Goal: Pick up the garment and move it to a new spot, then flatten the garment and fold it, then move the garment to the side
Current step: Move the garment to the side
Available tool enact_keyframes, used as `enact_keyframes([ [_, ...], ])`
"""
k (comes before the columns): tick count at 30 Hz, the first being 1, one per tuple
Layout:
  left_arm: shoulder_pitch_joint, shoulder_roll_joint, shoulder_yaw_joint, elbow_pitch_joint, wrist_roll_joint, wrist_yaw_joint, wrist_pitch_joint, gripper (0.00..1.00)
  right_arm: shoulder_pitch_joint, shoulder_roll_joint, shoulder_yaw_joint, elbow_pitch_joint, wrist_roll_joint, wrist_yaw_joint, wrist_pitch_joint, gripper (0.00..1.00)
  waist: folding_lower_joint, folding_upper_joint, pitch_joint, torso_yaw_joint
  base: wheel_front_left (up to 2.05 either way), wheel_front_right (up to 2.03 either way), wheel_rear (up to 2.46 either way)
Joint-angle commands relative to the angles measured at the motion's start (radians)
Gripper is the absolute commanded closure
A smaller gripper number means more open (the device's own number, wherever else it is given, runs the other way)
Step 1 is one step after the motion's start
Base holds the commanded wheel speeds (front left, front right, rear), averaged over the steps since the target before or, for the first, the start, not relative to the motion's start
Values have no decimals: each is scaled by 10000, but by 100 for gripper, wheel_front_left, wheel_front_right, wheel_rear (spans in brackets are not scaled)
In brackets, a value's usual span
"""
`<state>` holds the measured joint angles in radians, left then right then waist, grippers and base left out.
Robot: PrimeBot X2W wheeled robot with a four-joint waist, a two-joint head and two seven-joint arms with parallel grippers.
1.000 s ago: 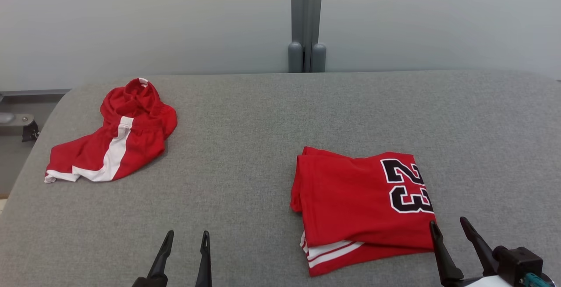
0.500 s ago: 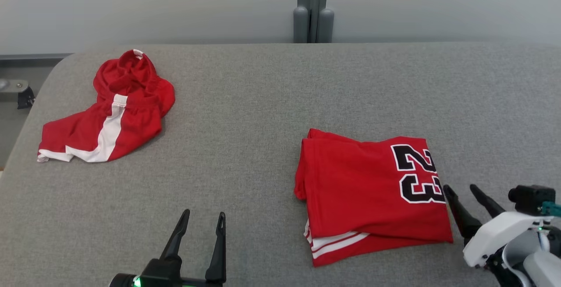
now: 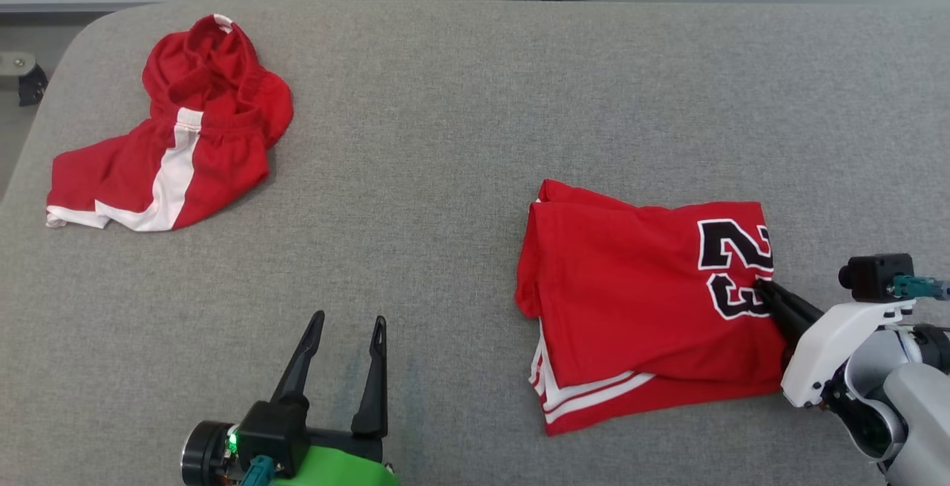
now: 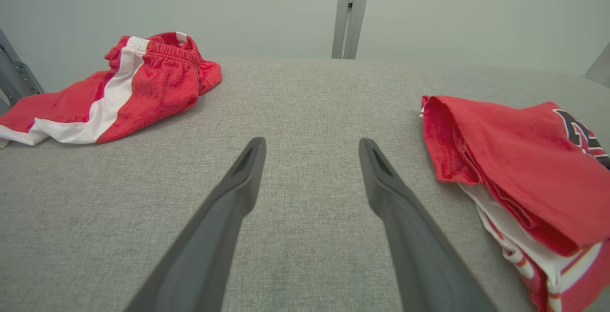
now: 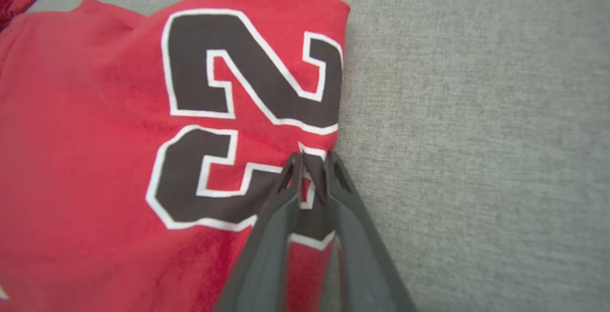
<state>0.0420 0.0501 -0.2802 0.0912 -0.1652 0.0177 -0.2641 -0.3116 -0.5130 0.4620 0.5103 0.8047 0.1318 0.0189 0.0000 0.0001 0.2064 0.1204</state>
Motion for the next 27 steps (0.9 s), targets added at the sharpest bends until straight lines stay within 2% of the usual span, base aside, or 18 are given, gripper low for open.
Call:
enact_keyframes([
  [1, -237, 8, -7, -88, -89, 6, -1, 0, -204, -209, 39, 165, -109, -24, -177, 100, 0, -1, 351, -74, 0, 0, 0],
  [9, -900, 10, -318, -1072, -404, -217, 0, 0, -1403, -1688, -485, 454, -426, -19, -900, 100, 0, -1, 1687, -704, 0, 0, 0],
  [17, -1608, 22, -410, -2615, 73, -456, 1, 0, -3321, -2819, -1225, 635, -474, -19, -453, 100, 0, -1, 3289, -1648, 0, 0, 0],
  [22, -2002, 27, -479, -3434, 356, -621, 1, 0, -4360, -3454, -1926, 1162, -510, -18, -486, 100, 0, -1, 4226, -1872, 0, 0, 0],
  [27, -1983, 44, -478, -3926, 660, -770, 1, 0, -5015, -4133, -2460, 1675, -589, -18, -655, 100, 0, -1, 4705, -1961, 0, 0, 0],
])
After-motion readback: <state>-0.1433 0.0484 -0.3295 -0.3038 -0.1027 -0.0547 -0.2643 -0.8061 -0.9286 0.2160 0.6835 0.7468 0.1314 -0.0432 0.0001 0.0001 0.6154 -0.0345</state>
